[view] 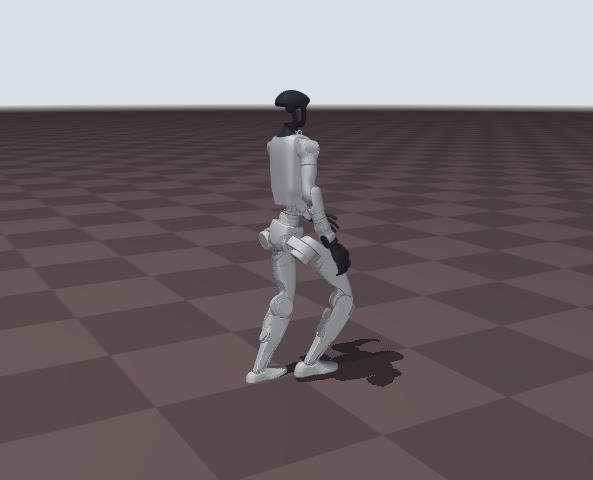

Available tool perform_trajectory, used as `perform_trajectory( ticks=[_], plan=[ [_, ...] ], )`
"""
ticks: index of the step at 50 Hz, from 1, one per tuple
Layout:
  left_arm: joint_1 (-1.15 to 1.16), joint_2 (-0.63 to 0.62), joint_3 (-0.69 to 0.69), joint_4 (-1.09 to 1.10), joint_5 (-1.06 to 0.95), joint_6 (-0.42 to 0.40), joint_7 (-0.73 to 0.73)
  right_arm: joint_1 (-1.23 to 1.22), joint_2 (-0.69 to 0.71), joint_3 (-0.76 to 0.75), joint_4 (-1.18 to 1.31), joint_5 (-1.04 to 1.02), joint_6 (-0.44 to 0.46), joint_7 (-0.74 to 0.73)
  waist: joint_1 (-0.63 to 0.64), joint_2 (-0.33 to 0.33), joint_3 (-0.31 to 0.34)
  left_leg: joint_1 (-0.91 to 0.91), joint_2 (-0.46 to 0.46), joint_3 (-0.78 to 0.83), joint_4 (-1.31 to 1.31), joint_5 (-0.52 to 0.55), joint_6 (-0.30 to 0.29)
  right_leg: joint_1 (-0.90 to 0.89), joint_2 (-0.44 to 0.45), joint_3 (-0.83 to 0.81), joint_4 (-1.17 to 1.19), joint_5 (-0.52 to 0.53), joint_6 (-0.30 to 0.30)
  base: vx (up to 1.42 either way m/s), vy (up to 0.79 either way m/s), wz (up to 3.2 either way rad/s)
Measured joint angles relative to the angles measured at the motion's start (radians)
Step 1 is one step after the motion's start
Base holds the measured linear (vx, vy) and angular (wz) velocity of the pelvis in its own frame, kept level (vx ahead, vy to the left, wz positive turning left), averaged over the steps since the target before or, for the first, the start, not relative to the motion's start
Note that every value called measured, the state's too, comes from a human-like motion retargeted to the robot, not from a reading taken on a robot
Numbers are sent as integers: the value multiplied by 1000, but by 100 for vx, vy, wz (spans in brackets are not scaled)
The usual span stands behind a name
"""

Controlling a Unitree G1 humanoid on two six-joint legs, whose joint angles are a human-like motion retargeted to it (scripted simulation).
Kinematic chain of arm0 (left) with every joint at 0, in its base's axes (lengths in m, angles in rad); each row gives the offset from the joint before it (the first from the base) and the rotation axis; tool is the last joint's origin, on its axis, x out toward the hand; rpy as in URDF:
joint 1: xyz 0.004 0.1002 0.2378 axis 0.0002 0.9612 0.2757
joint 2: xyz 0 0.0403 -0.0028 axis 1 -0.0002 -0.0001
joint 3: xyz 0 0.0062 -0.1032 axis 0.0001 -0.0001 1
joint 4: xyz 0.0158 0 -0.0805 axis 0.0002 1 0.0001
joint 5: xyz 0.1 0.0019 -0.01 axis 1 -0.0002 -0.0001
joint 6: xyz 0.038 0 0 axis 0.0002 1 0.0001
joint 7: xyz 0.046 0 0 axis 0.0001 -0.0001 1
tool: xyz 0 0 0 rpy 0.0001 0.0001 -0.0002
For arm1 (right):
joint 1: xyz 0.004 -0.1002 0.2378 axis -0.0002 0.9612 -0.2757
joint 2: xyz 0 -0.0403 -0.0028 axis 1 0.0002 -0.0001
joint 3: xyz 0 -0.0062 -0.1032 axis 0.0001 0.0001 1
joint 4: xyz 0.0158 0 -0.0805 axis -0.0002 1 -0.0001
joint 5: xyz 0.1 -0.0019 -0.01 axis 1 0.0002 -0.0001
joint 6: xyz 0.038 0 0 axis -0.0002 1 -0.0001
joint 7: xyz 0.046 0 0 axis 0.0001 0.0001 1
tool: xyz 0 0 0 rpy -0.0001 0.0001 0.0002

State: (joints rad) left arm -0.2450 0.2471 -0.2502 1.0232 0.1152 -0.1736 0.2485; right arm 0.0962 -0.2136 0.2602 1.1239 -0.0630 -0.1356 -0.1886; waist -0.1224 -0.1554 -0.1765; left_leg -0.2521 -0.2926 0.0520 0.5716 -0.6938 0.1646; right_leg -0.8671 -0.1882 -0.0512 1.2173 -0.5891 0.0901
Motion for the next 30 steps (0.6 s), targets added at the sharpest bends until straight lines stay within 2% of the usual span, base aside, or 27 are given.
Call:
perform_trajectory(
  ticks=[3, 6, 12, 14, 16, 18, 20, 24, 27, 30],
  plan=[
    [-13, 4, -15, -16, 19, -15, 2, 5, -3, -9, 7, -2, 1, -14, 14, 33, -7, 30, 42, -5, 14, -24, -11, -13, 89, 7, -193, 9, 30, 0, 0, 0],
    [-8, 2, -33, -25, 42, -25, -2, 18, -3, -9, 13, -8, 0, -20, 26, 48, -11, 41, 65, -12, 89, -56, -21, -13, 139, 20, -259, 19, 40, -2, 0, 3],
    [79, -14, -59, 13, 77, -26, -30, 25, -3, 9, 19, -4, -12, -31, 64, 109, 0, 54, 159, -34, 398, -81, -73, 56, 238, -13, -175, 62, -1, 0, 0, 0],
    [122, -23, -63, 43, 91, -22, -48, 15, -4, 15, 12, 2, -15, -36, 81, 153, 6, 30, 230, -39, 549, -23, -114, 98, 291, -45, -174, 71, -28, 0, 0, 0],
    [169, -34, -68, 74, 108, -12, -64, 8, -5, 20, -6, 3, -18, -42, 102, 181, 7, -25, 288, -37, 712, 79, -152, 126, 329, -65, -170, 61, -55, 0, 0, 0],
    [211, -41, -75, 104, 127, 1, -81, -4, -7, 25, -32, -2, -19, -50, 124, 197, 3, -105, 342, -29, 864, 172, -166, 151, 355, -75, -179, 42, -80, 0, 0, 0],
    [246, -42, -83, 128, 142, 13, -93, -23, -10, 31, -60, -10, -22, -56, 148, 196, -2, -198, 384, -17, 984, 209, -147, 179, 367, -71, -199, 22, -92, -1, -2, 10],
    [307, -32, -84, 158, 158, 22, -110, -76, -14, 41, -109, -26, -27, -61, 191, 161, -5, -387, 418, 8, 1082, 151, -74, 252, 364, -40, -265, -9, -86, -2, -3, 24],
    [354, -23, -68, 169, 158, 20, -115, -115, -17, 44, -147, -31, -31, -60, 217, 129, -2, -503, 411, 29, 1037, 92, -37, 313, 348, -20, -310, -29, -72, -2, 0, 25],
    [397, -19, -43, 179, 147, 16, -119, -150, -20, 45, -186, -30, -39, -55, 232, 99, 2, -584, 382, 53, 904, 58, -27, 375, 325, -6, -346, -47, -56, 0, 2, 26]
  ],
)
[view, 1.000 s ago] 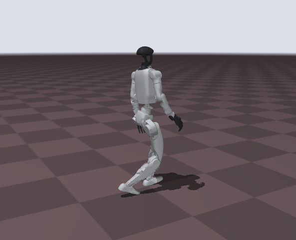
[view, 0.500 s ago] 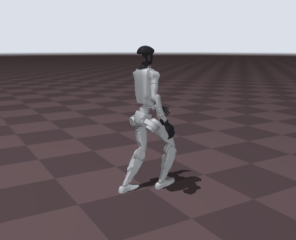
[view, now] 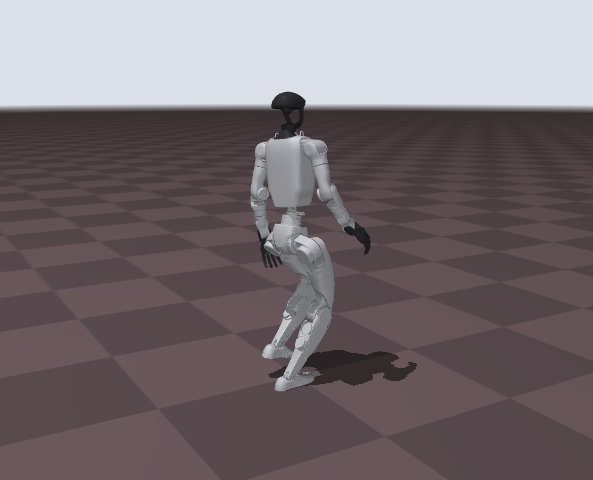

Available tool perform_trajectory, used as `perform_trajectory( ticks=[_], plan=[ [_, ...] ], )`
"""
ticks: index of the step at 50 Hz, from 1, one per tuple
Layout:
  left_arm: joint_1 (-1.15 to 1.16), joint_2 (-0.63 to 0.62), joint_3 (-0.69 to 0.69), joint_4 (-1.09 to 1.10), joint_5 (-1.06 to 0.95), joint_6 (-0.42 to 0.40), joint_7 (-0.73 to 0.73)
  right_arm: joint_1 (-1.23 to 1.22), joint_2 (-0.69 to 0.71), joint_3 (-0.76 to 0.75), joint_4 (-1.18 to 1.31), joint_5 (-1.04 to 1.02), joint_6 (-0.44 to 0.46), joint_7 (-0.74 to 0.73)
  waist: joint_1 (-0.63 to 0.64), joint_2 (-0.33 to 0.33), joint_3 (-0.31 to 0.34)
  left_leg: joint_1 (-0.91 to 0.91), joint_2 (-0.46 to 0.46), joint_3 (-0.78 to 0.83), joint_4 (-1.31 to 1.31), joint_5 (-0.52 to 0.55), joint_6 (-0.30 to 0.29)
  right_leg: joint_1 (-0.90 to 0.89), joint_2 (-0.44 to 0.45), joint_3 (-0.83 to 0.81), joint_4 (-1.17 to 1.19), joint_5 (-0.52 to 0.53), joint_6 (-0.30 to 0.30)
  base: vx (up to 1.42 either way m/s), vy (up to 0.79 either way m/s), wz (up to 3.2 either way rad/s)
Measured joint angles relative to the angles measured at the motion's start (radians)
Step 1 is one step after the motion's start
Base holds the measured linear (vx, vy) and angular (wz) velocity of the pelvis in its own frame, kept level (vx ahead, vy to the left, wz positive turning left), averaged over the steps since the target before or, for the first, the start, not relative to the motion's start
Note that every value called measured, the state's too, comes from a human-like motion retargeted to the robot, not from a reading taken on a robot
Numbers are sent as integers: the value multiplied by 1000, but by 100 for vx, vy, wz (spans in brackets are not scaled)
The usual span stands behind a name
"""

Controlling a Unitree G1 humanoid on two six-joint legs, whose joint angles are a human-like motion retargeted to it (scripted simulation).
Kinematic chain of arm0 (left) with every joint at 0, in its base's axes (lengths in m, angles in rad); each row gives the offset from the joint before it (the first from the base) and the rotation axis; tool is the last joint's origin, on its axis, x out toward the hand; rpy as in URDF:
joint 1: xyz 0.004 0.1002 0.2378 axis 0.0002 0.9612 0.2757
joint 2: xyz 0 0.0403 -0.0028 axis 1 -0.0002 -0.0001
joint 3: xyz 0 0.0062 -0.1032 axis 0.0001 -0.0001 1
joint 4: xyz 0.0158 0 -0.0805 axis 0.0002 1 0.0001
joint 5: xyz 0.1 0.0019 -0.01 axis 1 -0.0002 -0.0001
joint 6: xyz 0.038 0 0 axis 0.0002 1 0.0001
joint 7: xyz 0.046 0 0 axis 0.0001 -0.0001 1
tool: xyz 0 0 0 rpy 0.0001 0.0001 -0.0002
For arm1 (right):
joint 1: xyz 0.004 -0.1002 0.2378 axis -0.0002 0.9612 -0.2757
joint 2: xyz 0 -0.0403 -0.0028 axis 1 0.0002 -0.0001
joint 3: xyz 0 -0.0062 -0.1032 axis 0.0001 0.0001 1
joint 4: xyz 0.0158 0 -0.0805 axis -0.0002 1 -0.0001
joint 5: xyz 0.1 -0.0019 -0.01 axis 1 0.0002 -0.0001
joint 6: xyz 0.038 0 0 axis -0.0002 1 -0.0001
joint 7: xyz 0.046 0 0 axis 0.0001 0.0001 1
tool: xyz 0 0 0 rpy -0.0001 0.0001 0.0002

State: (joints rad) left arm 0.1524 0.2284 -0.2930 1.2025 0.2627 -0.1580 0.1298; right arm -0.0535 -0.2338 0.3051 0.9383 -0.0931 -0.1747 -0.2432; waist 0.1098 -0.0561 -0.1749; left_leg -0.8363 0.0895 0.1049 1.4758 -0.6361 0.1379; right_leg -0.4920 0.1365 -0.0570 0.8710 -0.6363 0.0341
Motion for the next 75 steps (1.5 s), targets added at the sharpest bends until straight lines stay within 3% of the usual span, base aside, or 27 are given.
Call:
perform_trajectory(
  ticks=[8, 15, 18, 22, 25, 27, 31, 34, 42, 46, 52, 55, 58, 60, 65, 70, 75],
  plan=[
    [58, -5, 74, 37, -50, -7, 5, -45, -5, 2, -61, -23, -21, 31, -13, -84, -24, -57, -166, 33, -546, -1, -30, 113, -114, 5, -37, -36, 37, 2, 3, 42],
    [61, -12, 115, 65, -90, 1, 14, -22, 15, 6, -49, -42, -12, 66, -49, -167, -26, 12, -290, 66, -622, 60, -5, 177, -226, 32, 134, -66, 81, 4, 3, 49],
    [42, -17, 120, 64, -105, 5, 18, 11, 32, 7, -9, -38, -3, 89, -72, -204, -21, 54, -343, 82, -591, 67, 22, 181, -277, 49, 273, 5, 123, 3, 4, 48],
    [-14, -15, 116, 38, -118, 9, 23, 46, 56, 8, 68, -23, 14, 128, -115, -258, -10, 140, -426, 97, -619, 51, 62, 104, -368, 77, 533, 202, 177, 0, 4, 41],
    [-76, -5, 103, 0, -116, 10, 30, 63, 65, 5, 123, -27, 29, 153, -143, -267, -1, 221, -454, 87, -663, 24, 77, 1, -422, 87, 696, 254, 147, 0, 3, 10],
    [-127, 3, 96, -31, -118, 9, 38, 75, 64, 0, 151, -35, 36, 162, -158, -259, 7, 291, -459, 70, -710, 8, 76, -72, -443, 90, 753, 222, 107, 0, 3, 2],
    [-229, 19, 89, -95, -127, 7, 54, 107, 52, -15, 184, -40, 46, 164, -185, -225, 22, 439, -452, 30, -820, -14, 57, -207, -445, 81, 735, 122, 42, 0, 0, 0],
    [-299, 30, 84, -138, -135, 3, 67, 129, 40, -26, 197, -41, 53, 154, -199, -195, 31, 542, -435, 3, -900, -21, 39, -281, -411, 61, 617, 66, 26, 0, 0, 7],
    [-418, 53, 48, -209, -116, -29, 92, 171, 20, -49, 217, -30, 63, 130, -193, -116, 23, 712, -350, -29, -1001, -46, 3, -354, -203, 66, 107, 37, 92, 0, -2, 23],
    [-411, 48, 24, -214, -101, -42, 88, 196, 27, -44, 225, -27, 61, 133, -183, -112, 18, 718, -334, -34, -865, -110, -7, -358, -153, 91, 93, 35, 100, -4, -2, 29],
    [-327, 22, 7, -160, -94, -43, 45, 185, 27, -34, 221, 0, 48, 132, -150, -33, 30, 726, -216, -59, -544, -130, -68, -259, -49, 36, 167, 98, 56, 1, -4, 21],
    [-262, 4, 8, -111, -86, -32, 13, 168, 25, -32, 203, 16, 45, 129, -124, 38, 36, 665, -100, -64, -294, -32, -132, -198, 27, -18, 156, 110, 15, -1, -3, 10],
    [-199, -7, 5, -66, -68, -11, -16, 146, 25, -29, 168, 18, 46, 123, -90, 64, 30, 542, -12, -52, -57, 98, -154, -164, 62, -42, 143, 86, -23, -2, -3, 16],
    [-165, -6, 2, -43, -60, 1, -29, 123, 24, -25, 147, 14, 46, 116, -66, 58, 25, 448, 31, -37, 61, 120, -130, -140, 67, -39, 128, 66, -36, -2, -4, 36],
    [-86, 13, 18, -15, -62, 17, -55, 43, 23, -16, 105, 4, 48, 113, -12, -2, 28, 218, 67, 4, 158, 28, -37, -64, 35, -7, 76, 22, -31, -2, -2, 45],
    [-11, 23, 60, -3, -95, 17, -66, -34, 18, -10, 55, 18, 44, 118, 21, -60, 43, 61, 25, 42, 7, -40, -5, 25, -20, 10, 36, -22, -11, -1, 1, 42],
    [38, 16, 99, 20, -124, 11, -70, -92, 11, -3, -3, 22, 28, 131, 29, -106, 43, -12, -55, 66, -280, -51, -17, 102, -82, 10, -3, -55, 10, 1, 3, 51]
  ],
)
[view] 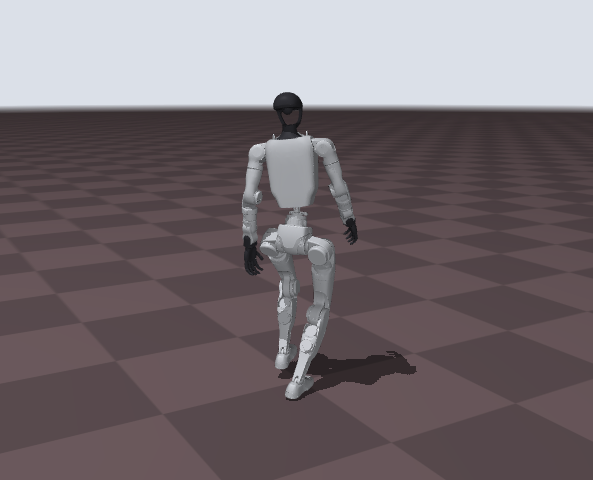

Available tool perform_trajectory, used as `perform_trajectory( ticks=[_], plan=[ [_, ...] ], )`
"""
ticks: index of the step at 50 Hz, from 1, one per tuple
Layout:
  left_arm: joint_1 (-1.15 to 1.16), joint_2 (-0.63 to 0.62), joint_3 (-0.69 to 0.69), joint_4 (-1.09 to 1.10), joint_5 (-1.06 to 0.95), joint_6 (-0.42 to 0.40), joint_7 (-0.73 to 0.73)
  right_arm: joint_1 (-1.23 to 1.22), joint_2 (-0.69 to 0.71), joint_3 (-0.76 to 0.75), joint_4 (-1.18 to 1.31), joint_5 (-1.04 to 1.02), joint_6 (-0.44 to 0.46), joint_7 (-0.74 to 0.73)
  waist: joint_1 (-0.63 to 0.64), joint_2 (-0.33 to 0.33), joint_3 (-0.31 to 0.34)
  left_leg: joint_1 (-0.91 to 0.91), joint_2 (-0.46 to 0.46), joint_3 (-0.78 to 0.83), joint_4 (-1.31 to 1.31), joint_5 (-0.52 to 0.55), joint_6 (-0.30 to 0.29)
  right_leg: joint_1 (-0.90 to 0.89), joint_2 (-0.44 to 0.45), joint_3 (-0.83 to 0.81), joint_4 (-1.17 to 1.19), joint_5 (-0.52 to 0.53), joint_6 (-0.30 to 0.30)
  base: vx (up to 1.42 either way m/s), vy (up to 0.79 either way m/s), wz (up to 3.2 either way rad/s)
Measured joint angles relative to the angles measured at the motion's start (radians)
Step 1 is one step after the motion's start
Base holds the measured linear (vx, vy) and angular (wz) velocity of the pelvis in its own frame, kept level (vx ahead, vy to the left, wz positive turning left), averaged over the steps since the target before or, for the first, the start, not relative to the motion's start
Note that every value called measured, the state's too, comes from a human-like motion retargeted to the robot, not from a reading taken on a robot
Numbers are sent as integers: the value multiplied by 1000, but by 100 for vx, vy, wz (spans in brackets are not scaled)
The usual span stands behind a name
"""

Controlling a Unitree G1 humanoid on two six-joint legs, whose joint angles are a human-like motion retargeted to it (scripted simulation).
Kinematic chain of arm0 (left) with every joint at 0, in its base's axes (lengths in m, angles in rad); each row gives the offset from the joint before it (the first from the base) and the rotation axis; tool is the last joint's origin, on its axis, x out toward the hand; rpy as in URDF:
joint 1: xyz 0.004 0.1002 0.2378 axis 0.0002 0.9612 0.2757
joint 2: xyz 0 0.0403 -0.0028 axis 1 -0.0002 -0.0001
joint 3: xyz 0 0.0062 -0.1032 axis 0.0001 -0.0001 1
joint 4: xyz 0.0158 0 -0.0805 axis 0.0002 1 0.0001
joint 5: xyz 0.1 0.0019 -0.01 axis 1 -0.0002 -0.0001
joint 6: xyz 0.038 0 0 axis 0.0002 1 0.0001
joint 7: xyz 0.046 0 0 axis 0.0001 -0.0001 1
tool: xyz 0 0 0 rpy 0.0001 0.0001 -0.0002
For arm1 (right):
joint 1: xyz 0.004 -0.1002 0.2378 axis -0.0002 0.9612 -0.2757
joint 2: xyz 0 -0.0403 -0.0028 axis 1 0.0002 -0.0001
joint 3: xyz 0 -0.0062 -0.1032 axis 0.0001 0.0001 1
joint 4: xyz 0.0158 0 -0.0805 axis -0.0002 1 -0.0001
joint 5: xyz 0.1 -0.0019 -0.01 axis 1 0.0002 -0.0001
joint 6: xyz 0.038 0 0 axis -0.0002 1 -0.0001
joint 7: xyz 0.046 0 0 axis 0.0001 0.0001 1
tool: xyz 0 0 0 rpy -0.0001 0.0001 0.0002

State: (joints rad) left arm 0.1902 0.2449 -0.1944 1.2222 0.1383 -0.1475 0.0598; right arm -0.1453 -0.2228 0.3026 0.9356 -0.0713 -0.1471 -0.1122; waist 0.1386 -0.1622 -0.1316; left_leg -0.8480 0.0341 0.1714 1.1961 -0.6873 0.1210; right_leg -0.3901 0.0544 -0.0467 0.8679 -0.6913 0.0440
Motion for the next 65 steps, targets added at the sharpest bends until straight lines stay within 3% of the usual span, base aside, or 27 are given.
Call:
perform_trajectory(
  ticks=[6, 12, 15, 18, 20, 24, 27, 31, 38, 42, 46, 50, 54, 59, 65],
  plan=[
    [13, -14, 35, 31, -35, -2, 1, -27, -5, 8, -50, -13, -12, 22, -18, -55, -16, 14, -121, 12, -297, 34, -11, 59, -95, -2, 15, -24, 32, 3, 4, 54],
    [18, -39, 54, 75, -62, 6, 4, 6, 13, 11, -56, -25, -11, 42, -47, -110, -18, 83, -209, 42, -297, 83, 10, 105, -187, 24, 179, -3, 85, 4, 4, 43],
    [-16, -44, 60, 90, -84, 11, 3, 36, 31, 11, -20, -18, -3, 74, -72, -156, -9, 160, -283, 63, -329, 98, 38, 108, -255, 51, 317, 110, 139, 2, 5, 48],
    [-61, -44, 57, 74, -98, 17, 1, 63, 50, 17, 42, -2, 12, 121, -106, -192, 4, 241, -351, 76, -374, 85, 70, 35, -326, 81, 534, 297, 182, -2, 5, 45],
    [-103, -37, 49, 50, -105, 20, 2, 76, 58, 20, 89, -1, 24, 151, -127, -199, 15, 305, -378, 72, -411, 64, 86, -32, -363, 95, 659, 357, 173, -1, 6, 31],
    [-207, -14, 26, -23, -116, 20, 15, 106, 57, 17, 173, -13, 44, 187, -161, -174, 46, 469, -393, 35, -517, 26, 87, -170, -395, 101, 770, 274, 91, 1, 6, 26],
    [-287, 6, 14, -87, -122, 15, 29, 142, 45, 7, 214, -22, 54, 191, -180, -140, 67, 596, -385, -1, -606, 11, 68, -254, -376, 85, 720, 175, 45, 1, 2, 42],
    [-384, 31, -1, -169, -126, -2, 49, 192, 26, -12, 244, -30, 63, 181, -197, -90, 89, 740, -358, -49, -715, 8, 39, -323, -303, 56, 504, 102, 40, 2, -1, 58],
    [-471, 54, -39, -270, -109, -46, 52, 255, 14, -46, 265, -29, 70, 178, -187, -10, 83, 855, -269, -96, -750, -36, 4, -345, -93, 92, 43, 81, 100, 0, -2, 61],
    [-442, 37, -56, -281, -105, -58, 37, 267, 15, -46, 272, -16, 64, 178, -173, 5, 89, 882, -247, -121, -618, -80, -11, -307, -59, 97, 93, 113, 91, -2, -5, 56],
    [-355, 7, -64, -233, -101, -53, 14, 245, 22, -42, 265, 10, 53, 157, -147, 66, 105, 830, -146, -122, -268, -98, -70, -234, 6, 46, 185, 135, 49, -2, -6, 48],
    [-261, -22, -70, -153, -68, -29, -20, 190, 22, -37, 218, 33, 47, 124, -98, 154, 94, 653, 24, -109, 141, 63, -147, -175, 96, -26, 157, 121, -15, -5, -5, 44],
    [-183, -27, -76, -91, -43, -2, -44, 102, 11, -21, 156, 34, 42, 81, -37, 144, 83, 430, 113, -61, 359, 93, -92, -124, 98, -24, 102, 87, -34, -3, -4, 59],
    [-93, -24, -48, -42, -58, 15, -58, -25, -2, 6, 96, 42, 38, 42, 21, 82, 86, 213, 111, 1, 315, 19, -29, -42, 43, -13, 44, 43, -20, -1, -1, 58],
    [-21, -43, 5, 21, -101, 14, -63, -132, -15, 30, 35, 48, 16, 28, 47, 21, 82, 89, 16, 56, -48, -13, -22, 62, -44, -28, -17, -12, 3, 1, 3, 68]
  ],
)
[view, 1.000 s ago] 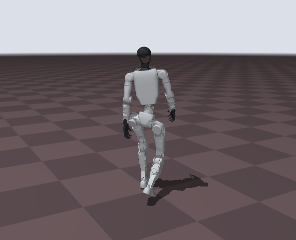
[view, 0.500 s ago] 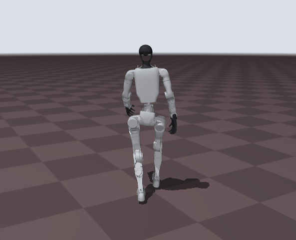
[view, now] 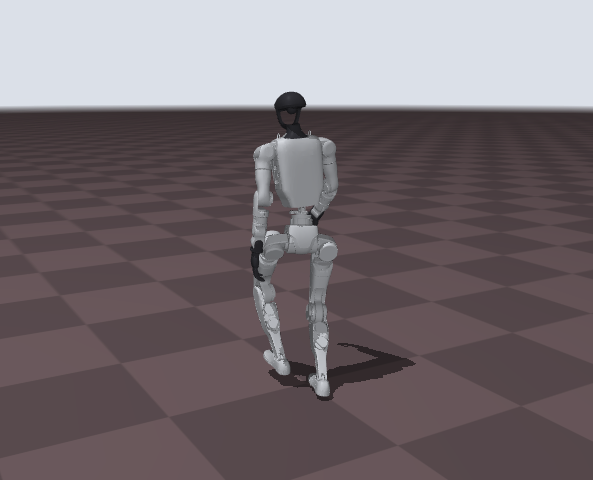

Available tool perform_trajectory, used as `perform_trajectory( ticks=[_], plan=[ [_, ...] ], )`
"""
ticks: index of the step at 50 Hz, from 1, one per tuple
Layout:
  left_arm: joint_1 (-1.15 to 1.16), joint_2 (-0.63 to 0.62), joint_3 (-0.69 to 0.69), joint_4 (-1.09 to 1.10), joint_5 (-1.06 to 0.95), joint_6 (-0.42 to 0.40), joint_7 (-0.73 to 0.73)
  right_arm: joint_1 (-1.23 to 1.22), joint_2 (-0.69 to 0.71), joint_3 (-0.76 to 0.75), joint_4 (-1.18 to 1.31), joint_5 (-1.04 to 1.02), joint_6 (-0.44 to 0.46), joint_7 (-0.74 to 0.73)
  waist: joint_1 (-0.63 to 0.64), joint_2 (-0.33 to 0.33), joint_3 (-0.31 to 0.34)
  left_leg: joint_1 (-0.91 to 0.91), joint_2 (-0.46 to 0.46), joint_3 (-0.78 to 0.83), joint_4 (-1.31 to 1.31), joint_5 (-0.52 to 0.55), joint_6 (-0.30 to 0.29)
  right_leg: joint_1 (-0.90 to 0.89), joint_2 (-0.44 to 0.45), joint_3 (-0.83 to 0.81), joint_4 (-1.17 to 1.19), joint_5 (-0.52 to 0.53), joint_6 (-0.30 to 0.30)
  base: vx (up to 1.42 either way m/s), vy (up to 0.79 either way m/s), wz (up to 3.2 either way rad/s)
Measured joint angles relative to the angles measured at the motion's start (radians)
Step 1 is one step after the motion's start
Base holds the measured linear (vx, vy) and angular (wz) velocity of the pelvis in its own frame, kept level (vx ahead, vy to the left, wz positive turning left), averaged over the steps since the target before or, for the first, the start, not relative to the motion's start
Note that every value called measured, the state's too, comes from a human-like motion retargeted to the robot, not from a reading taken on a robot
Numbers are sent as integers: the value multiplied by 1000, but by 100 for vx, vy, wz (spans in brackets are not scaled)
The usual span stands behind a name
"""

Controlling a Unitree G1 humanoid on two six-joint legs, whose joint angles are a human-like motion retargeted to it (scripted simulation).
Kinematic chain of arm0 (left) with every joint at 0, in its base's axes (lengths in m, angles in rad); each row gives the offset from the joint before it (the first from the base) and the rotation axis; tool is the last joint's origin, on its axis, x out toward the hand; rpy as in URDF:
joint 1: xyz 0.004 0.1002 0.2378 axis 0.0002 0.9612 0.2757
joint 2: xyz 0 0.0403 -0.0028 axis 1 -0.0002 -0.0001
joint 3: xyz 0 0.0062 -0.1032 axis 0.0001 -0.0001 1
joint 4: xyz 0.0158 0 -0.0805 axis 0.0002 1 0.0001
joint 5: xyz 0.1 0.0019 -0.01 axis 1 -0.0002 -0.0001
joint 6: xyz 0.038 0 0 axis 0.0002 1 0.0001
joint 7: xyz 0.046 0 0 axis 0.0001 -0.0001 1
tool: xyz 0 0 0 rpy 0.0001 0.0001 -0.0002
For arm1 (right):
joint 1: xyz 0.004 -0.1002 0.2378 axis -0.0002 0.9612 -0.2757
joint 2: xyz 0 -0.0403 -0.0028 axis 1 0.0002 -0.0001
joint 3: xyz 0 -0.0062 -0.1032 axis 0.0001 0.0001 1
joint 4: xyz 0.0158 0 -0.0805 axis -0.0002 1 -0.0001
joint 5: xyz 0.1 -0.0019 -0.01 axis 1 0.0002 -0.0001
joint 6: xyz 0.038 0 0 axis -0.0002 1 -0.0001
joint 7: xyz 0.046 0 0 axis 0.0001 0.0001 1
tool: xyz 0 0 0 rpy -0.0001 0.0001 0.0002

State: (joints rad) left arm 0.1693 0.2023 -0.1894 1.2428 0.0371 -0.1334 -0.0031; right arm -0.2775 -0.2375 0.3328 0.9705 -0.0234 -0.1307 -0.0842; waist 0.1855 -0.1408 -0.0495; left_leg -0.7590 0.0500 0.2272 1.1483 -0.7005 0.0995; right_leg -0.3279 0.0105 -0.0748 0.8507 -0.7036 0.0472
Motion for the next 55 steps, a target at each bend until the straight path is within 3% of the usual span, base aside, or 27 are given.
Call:
perform_trajectory(
  ticks=[5, 9, 11, 15, 17, 20, 25, 30, 32, 38, 40, 43, 48, 55],
  plan=[
    [7, -17, 30, 39, -23, 2, -1, -19, 5, 9, -18, -18, -8, 21, -15, -53, -13, 27, -124, 29, -285, 36, -2, 53, -97, -17, 37, -34, 28, 1, 6, 78],
    [3, -34, 39, 61, -44, 8, -1, 22, 30, 11, -3, -28, -5, 55, -31, -99, -11, 90, -202, 48, -298, 76, 24, 84, -171, 5, 171, -12, 68, 3, 7, 74],
    [-16, -38, 38, 60, -55, 11, -2, 55, 44, 11, 22, -27, -1, 84, -45, -128, -3, 136, -254, 56, -306, 90, 45, 80, -220, 24, 283, 60, 104, 1, 7, 83],
    [-86, -31, 26, 18, -74, 16, 0, 110, 68, 8, 99, -18, 19, 157, -90, -189, 27, 265, -378, 56, -402, 99, 92, -12, -340, 77, 588, 305, 166, -1, 7, 92],
    [-134, -19, 8, -20, -75, 15, 9, 134, 70, 5, 140, -27, 31, 182, -115, -191, 43, 343, -409, 36, -457, 90, 101, -84, -373, 98, 700, 333, 148, 0, 6, 82],
    [-213, 6, -17, -86, -76, 10, 27, 177, 61, -2, 191, -46, 42, 199, -151, -170, 67, 474, -427, -8, -549, 78, 98, -189, -394, 110, 772, 263, 94, 1, 5, 74],
    [-334, 51, -30, -203, -88, -9, 55, 259, 32, -29, 236, -71, 50, 198, -194, -104, 102, 667, -402, -91, -671, 58, 68, -313, -338, 88, 587, 128, 50, 2, 0, 76],
    [-409, 83, -45, -292, -90, -40, 64, 320, 9, -59, 247, -76, 62, 192, -201, -23, 110, 786, -324, -148, -741, 39, 38, -344, -154, 118, 160, 114, 106, 2, -2, 81],
    [-410, 84, -51, -307, -82, -51, 69, 339, 10, -62, 248, -76, 62, 189, -199, -19, 115, 796, -314, -156, -678, 7, 29, -345, -118, 148, 101, 108, 119, -3, -5, 71],
    [-332, 49, -58, -257, -71, -53, 74, 342, 24, -64, 246, -49, 51, 159, -167, 46, 124, 756, -207, -174, -268, -43, -35, -255, -25, 114, 184, 153, 76, -1, -6, 57],
    [-296, 22, -55, -201, -61, -51, 66, 312, 25, -60, 239, -28, 45, 142, -151, 133, 116, 651, -77, -178, 2, 12, -91, -209, 58, 45, 155, 165, 32, -5, -7, 70],
    [-239, -10, -60, -128, -42, -30, 46, 258, 17, -49, 199, -3, 39, 107, -105, 188, 96, 456, 54, -157, 308, 152, -111, -177, 117, 6, 124, 142, -18, -6, -7, 74],
    [-154, -23, -64, -50, -30, -1, 21, 136, 0, -28, 124, 29, 33, 43, -36, 144, 83, 189, 90, -100, 431, 144, -54, -100, 95, 13, 71, 84, -28, -2, -4, 73],
    [-50, -47, -26, 12, -45, 4, 9, 1, -34, -16, 20, 47, 6, -23, 7, 57, 86, 54, -6, -5, -12, 65, -17, 50, -5, 2, -7, -3, 2, 2, 2, 62]
  ],
)
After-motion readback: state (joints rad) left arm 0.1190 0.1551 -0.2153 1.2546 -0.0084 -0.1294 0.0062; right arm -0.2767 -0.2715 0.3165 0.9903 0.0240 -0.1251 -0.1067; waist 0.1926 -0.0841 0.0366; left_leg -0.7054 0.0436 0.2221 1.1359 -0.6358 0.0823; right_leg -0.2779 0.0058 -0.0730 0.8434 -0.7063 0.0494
